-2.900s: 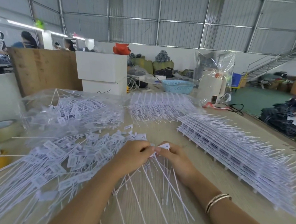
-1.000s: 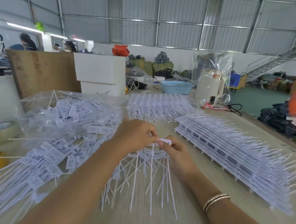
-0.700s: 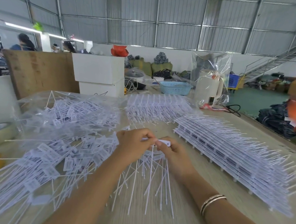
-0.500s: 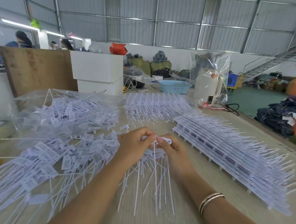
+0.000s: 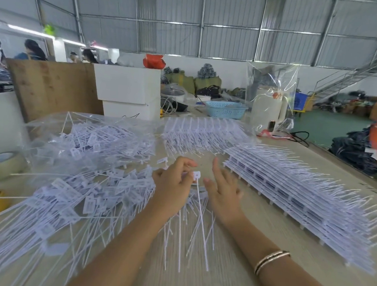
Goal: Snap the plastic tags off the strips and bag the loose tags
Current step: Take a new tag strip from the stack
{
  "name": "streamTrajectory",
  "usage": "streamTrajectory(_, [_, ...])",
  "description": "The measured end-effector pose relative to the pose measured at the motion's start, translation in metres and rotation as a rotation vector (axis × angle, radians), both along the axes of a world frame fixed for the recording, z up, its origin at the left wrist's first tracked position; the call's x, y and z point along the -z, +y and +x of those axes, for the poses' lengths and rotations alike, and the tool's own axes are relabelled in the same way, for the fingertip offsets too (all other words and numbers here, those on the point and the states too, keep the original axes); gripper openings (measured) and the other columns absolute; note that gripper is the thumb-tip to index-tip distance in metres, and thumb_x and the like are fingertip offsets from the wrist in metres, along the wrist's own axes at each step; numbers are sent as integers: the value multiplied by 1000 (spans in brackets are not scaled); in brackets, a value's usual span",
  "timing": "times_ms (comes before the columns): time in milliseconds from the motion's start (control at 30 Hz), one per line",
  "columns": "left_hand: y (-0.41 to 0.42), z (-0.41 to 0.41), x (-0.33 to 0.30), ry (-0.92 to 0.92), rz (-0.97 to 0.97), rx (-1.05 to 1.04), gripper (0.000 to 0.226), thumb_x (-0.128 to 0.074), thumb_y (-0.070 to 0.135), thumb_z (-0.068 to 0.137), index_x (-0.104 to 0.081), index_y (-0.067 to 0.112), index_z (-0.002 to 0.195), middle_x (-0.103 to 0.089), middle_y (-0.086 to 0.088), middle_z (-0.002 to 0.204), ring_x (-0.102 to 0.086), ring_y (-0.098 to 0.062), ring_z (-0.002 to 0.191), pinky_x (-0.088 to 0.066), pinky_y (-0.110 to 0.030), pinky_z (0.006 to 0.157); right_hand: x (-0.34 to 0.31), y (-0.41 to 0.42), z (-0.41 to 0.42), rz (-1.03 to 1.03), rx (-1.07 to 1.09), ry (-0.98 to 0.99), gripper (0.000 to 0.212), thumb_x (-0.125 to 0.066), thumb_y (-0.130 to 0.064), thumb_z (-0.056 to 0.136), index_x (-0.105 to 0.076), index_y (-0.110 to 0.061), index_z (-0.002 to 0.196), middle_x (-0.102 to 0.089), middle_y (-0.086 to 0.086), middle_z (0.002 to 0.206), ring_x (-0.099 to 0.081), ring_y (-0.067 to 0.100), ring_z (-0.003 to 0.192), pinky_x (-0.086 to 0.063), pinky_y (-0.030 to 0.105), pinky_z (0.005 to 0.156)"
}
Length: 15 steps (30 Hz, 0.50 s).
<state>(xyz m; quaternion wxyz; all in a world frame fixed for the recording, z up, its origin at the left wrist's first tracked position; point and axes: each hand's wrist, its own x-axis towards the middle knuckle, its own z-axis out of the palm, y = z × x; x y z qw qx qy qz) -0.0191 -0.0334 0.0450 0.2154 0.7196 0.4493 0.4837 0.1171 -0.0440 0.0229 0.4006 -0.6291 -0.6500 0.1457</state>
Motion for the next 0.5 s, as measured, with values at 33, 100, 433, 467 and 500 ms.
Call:
streamTrajectory(33, [0, 1, 2, 42, 30, -14, 24, -47, 10, 95, -45, 34, 92, -55, 21, 85, -47, 23, 83, -26, -35, 98, -1, -3, -2, 48, -2, 26, 46, -34, -36, 101, -24, -37, 147, -31, -17, 129, -21, 3, 128, -7, 23, 97])
streamTrajectory(100, [0, 2, 6, 90, 91, -13, 16, -50, 13, 94, -43, 28, 93, -53, 17, 80, -47, 20, 80, -23, -29, 87, -1, -8, -3, 132, -41, 136, 29, -38, -35, 100, -55, -36, 123, -44, -20, 117, -33, 4, 122, -14, 31, 102])
streamTrajectory(433, [3, -15, 9, 291, 225, -140, 18, -42, 27, 98, -53, 28, 84, -48, 10, 58, -46, 3, 65, -25, -22, 81, -1, -11, 2, 98, -125, 549, 32, -46, -31, 98, -59, -32, 69, -56, -15, 67, -53, 23, 95, -36, 44, 94])
streamTrajectory(467, [4, -18, 9, 343, 225, -145, 24, -41, 31, 98, -53, 27, 77, -44, 9, 53, -45, 2, 61, -25, -25, 82, -1, -11, 3, 102, -127, 538, 32, -45, -30, 98, -58, -33, 68, -56, -16, 67, -51, 28, 101, -35, 46, 97])
streamTrajectory(500, [5, -19, 10, 375, 207, -135, 30, -41, 34, 97, -53, 25, 71, -40, 8, 49, -44, 0, 57, -26, -28, 82, -1, -11, 4, 106, -144, 526, 31, -46, -29, 97, -57, -33, 68, -56, -17, 68, -50, 30, 103, -34, 47, 99])
